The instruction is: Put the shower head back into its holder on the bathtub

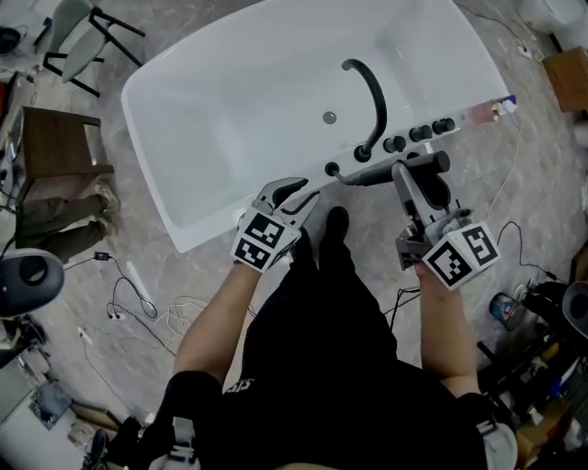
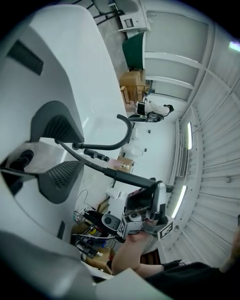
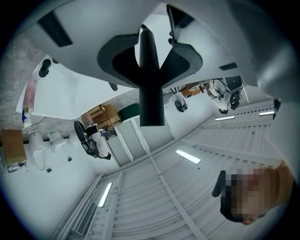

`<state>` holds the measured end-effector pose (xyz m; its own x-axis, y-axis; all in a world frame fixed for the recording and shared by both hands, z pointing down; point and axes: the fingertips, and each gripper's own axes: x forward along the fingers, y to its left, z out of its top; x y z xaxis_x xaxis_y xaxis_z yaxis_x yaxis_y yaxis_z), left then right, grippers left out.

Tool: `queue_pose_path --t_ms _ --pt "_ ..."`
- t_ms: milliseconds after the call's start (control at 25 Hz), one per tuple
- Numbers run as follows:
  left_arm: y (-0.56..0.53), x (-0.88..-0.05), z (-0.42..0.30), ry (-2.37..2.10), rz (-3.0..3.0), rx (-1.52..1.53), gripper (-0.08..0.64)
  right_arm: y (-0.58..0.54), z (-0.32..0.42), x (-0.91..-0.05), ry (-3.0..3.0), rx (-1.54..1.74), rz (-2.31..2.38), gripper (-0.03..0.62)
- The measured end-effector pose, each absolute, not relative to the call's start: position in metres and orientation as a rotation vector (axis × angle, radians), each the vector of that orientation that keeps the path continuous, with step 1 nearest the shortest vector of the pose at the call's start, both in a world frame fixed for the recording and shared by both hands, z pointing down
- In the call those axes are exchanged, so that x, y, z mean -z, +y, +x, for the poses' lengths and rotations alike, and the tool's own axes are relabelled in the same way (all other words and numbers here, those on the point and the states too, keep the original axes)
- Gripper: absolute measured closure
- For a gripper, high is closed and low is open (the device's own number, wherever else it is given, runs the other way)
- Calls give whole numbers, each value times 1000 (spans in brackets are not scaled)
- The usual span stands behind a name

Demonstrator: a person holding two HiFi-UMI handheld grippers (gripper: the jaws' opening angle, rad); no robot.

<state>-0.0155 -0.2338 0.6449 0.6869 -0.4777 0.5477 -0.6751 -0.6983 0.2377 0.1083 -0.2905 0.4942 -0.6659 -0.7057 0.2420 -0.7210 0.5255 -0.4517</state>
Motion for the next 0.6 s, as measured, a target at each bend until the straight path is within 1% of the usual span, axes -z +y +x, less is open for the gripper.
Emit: queue_pose_path --t_ms 160,600 --pt "-244 -669 -26 -931 2433 -608 439 -294 96 -541 -2646 -769 1221 442" --pt "-255 -734 -32 -959 2340 -584 453 -309 89 -660 -2443 -818 1164 442"
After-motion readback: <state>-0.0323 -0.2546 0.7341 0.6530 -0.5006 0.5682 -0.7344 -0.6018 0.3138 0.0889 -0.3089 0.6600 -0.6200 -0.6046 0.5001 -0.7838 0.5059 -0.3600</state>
